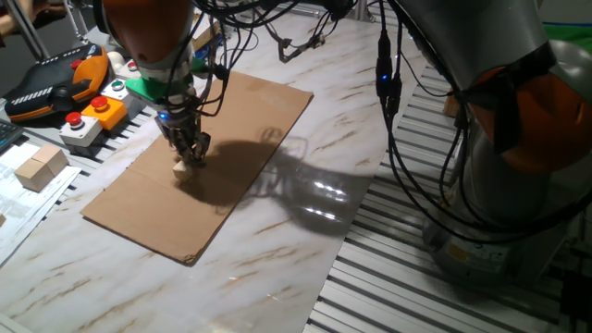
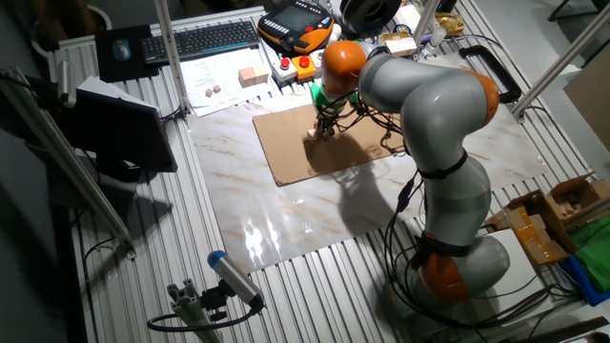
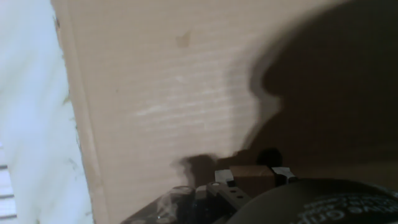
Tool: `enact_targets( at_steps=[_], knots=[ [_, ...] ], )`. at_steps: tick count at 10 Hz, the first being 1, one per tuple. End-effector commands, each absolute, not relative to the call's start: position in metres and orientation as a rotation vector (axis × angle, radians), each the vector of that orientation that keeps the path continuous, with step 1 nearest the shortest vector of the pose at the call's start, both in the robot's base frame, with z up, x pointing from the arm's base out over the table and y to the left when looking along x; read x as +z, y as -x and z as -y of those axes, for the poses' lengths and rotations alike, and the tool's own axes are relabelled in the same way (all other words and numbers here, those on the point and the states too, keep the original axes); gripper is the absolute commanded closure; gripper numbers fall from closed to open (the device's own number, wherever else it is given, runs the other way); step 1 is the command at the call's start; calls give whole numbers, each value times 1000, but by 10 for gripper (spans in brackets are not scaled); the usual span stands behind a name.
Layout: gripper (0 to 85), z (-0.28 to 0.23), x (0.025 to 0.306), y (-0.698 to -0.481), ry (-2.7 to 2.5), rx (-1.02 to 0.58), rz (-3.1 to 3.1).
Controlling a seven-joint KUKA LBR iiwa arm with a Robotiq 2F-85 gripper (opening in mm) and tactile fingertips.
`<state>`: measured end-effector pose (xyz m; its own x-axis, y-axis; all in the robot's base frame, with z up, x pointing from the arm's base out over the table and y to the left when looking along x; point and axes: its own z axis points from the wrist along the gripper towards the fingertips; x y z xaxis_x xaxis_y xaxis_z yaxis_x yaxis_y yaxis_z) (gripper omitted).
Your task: Use the gripper to push the small block from left to right
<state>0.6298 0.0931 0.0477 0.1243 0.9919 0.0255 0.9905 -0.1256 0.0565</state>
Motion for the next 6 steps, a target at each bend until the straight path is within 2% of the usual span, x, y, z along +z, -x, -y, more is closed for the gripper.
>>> enact_targets(
  at_steps=[1,6],
  knots=[
    [843,-95,47,-630,-2332,91,-2065],
    [843,-119,46,-629,-2342,94,-2061]
  ],
)
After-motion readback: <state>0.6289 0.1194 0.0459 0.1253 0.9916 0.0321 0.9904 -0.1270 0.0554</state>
